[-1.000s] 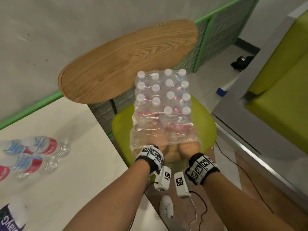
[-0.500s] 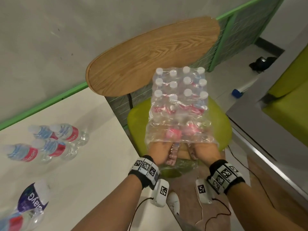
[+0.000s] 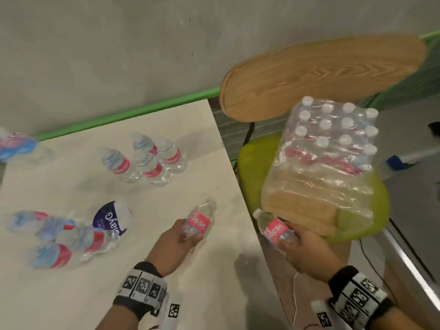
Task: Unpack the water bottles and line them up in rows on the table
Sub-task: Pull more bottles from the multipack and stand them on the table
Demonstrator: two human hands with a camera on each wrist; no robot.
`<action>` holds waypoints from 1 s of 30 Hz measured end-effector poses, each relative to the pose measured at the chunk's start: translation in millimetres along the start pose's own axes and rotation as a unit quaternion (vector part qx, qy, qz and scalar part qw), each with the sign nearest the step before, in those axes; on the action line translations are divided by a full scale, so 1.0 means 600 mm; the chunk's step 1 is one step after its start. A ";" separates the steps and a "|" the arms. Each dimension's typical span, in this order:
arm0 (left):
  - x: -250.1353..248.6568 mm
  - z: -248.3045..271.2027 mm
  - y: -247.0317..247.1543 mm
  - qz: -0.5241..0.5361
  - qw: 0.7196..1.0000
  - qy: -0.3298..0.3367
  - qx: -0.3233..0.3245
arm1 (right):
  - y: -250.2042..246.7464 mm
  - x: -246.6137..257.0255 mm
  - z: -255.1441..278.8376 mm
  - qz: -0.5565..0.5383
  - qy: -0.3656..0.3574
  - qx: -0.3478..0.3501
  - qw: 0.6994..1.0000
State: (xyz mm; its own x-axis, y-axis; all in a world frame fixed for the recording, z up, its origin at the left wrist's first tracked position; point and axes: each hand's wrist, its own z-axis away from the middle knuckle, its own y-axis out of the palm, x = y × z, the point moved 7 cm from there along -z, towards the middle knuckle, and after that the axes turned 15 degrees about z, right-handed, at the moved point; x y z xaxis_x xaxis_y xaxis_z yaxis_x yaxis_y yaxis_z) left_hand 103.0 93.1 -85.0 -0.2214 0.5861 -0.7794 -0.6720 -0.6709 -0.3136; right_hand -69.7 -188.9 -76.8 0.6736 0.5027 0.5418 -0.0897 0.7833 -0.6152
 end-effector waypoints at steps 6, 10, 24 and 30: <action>0.107 0.031 -0.163 0.111 0.959 -0.008 -0.259 | 0.075 0.132 -0.013 0.067 -0.062 0.006 0.996; 0.098 0.021 -0.214 0.198 0.942 0.035 -0.270 | 0.125 0.216 -0.022 0.065 -0.088 -0.016 0.994; 0.039 -0.053 -0.252 0.159 0.946 0.090 -0.267 | 0.242 0.461 -0.123 0.006 -0.150 -0.094 0.984; 0.040 -0.094 -0.279 0.161 0.942 0.085 -0.282 | 0.243 0.513 -0.158 0.021 -0.130 -0.123 0.984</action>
State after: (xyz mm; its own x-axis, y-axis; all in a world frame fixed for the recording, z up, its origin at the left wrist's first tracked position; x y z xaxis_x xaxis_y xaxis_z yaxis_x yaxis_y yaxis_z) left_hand 250.1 194.1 -81.6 -0.2017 0.2621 -0.9437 -0.0958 -0.9642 -0.2474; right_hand 194.4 45.3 -53.8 0.4604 0.6341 0.6212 0.0889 0.6633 -0.7430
